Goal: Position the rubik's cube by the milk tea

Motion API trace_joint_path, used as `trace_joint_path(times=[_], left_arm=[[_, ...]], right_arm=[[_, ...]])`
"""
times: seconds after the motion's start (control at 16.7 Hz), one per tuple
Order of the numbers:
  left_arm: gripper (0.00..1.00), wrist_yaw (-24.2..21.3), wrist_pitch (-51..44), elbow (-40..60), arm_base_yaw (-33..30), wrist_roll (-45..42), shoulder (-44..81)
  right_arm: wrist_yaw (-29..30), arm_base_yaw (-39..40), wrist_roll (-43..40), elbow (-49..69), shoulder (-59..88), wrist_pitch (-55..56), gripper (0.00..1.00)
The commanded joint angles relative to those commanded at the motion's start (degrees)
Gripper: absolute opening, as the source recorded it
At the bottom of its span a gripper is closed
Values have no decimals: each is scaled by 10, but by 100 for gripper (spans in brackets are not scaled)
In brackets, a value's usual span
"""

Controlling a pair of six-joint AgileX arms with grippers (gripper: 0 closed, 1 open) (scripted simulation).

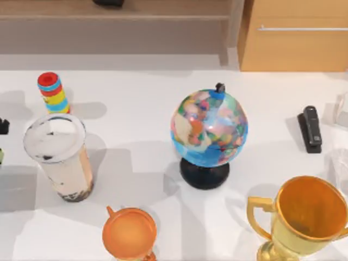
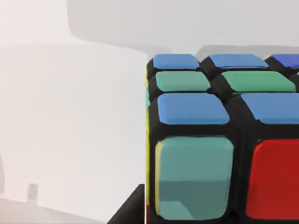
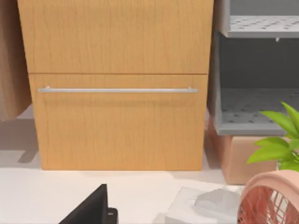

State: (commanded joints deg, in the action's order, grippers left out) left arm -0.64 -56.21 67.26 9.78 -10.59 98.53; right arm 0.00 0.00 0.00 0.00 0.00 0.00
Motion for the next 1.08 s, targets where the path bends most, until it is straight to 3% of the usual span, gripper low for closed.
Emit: trace_joint_path(times=[0.42, 1.08], left_arm=[[0, 0, 3, -15, -4, 0, 14], [83, 0, 3, -15, -4, 0, 14]], right_arm=[[0, 0, 0, 0, 0, 0, 100], [0, 0, 0, 0, 0, 0, 100]])
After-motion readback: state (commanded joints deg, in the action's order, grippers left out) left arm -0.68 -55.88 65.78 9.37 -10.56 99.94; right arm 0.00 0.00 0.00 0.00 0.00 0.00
